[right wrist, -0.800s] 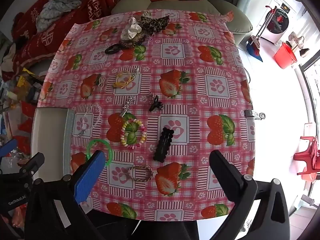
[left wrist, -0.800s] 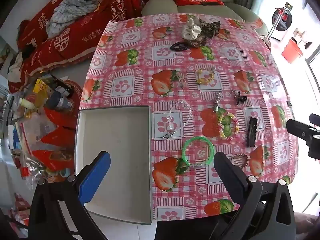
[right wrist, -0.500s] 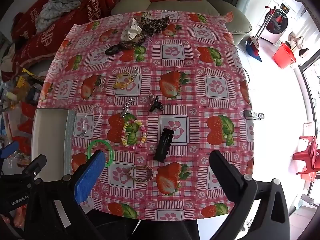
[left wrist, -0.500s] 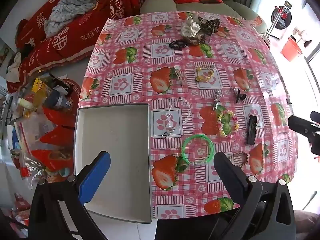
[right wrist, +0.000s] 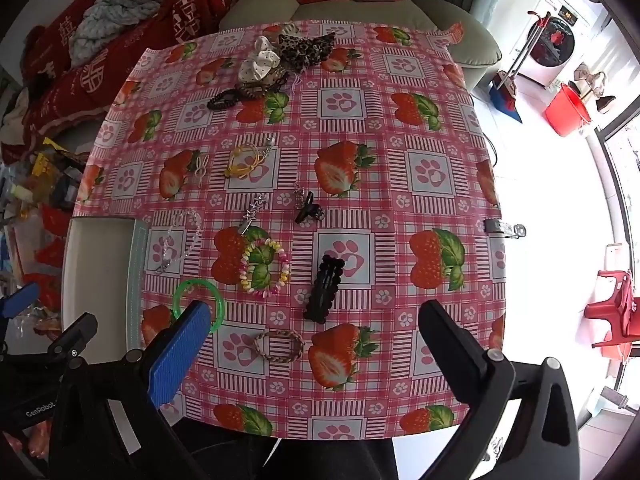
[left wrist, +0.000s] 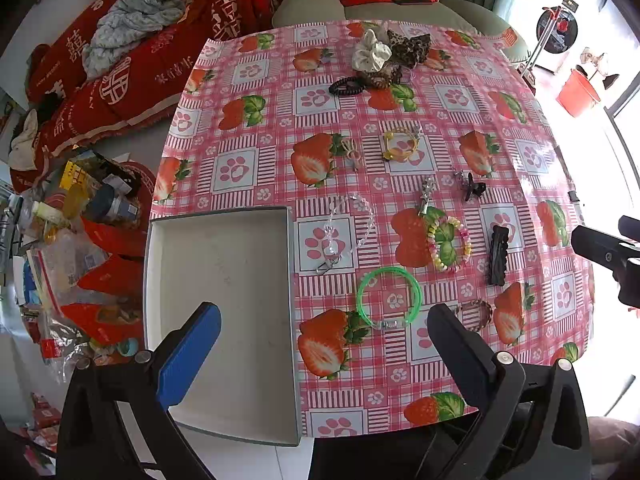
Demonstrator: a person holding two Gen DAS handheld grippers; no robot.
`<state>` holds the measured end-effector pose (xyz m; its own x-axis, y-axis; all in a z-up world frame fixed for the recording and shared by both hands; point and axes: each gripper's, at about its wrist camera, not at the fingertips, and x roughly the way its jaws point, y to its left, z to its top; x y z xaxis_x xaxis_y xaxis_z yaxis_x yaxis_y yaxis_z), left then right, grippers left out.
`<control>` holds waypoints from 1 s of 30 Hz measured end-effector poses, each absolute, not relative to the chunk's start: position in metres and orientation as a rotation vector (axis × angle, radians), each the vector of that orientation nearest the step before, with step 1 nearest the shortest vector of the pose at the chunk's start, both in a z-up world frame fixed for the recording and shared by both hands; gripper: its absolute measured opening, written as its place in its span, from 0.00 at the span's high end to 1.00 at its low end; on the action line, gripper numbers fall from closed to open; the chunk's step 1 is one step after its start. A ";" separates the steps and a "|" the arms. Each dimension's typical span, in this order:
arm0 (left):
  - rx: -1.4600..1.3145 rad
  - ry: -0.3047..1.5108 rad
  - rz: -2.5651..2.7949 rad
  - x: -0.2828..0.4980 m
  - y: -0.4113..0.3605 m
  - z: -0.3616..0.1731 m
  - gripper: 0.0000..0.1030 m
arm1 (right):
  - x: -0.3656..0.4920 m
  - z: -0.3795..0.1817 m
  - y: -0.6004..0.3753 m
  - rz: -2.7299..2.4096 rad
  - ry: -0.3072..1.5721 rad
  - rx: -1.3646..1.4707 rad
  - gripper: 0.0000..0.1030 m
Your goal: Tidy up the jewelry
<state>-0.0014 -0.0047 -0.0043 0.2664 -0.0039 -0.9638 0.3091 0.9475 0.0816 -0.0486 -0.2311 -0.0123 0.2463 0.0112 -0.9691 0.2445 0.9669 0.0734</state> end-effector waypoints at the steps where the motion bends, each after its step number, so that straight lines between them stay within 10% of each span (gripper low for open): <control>1: 0.274 1.289 -0.215 -0.002 -0.005 -0.005 0.00 | -0.049 -0.012 -0.231 -0.160 1.316 0.225 0.00; 30: 0.272 1.296 -0.216 -0.007 -0.006 -0.014 0.00 | -0.047 -0.014 -0.230 -0.160 1.323 0.225 0.00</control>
<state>-0.0070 -0.0059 -0.0143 0.2590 -0.0052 -0.9659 0.3084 0.9481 0.0776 -0.0475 -0.2295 -0.0143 0.2394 0.0114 -0.9709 0.2431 0.9674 0.0713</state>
